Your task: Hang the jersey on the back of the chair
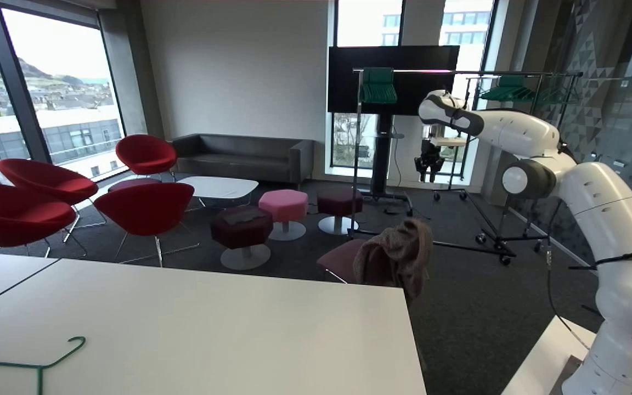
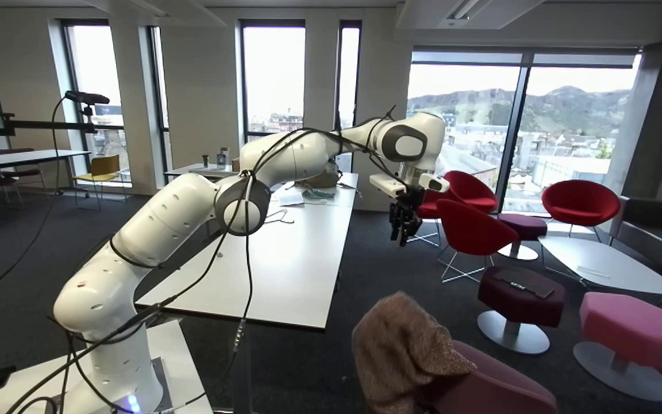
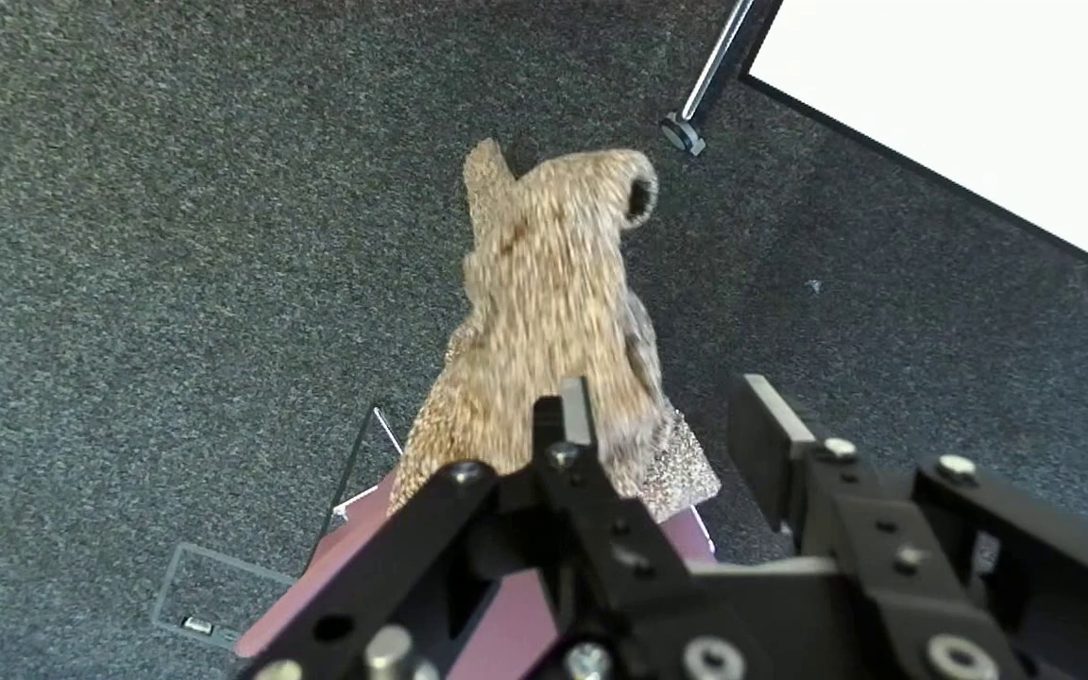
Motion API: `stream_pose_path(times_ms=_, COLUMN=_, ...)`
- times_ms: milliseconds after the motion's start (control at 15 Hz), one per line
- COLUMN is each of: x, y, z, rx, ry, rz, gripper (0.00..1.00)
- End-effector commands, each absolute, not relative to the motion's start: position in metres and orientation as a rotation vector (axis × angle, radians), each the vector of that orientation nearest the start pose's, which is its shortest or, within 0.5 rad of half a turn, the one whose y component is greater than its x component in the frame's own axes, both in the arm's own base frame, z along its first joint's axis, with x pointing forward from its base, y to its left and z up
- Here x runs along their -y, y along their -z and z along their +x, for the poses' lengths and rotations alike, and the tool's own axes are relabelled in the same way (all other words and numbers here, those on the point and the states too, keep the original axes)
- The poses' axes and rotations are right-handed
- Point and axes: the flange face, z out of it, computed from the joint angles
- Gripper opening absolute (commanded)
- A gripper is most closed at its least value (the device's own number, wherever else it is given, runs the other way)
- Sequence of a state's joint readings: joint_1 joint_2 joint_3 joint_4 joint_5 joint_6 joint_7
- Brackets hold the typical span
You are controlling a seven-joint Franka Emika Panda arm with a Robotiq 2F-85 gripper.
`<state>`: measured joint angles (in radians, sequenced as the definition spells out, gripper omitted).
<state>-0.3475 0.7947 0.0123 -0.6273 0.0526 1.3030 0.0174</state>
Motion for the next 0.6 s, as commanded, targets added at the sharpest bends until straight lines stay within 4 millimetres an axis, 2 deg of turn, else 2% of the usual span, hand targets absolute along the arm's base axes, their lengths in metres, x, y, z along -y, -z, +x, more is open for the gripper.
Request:
stream_pose_path(times_ms=0, x=0.23, y=-0.534, z=0.686, rx=-0.45, ry=-0.105, rz=-3.015, gripper=0.77)
stream_pose_path(times_ms=200, x=0.224, y=-0.543, z=0.689, rx=-0.405, ry=-0.055, rz=-3.028, gripper=0.99)
stream_pose_path(times_ms=400, x=0.217, y=-0.556, z=0.695, rx=-0.361, ry=0.036, rz=-3.055, gripper=1.0)
stream_pose_path(times_ms=533, x=0.21, y=-0.575, z=0.707, rx=-0.326, ry=0.228, rz=-3.075, gripper=1.0)
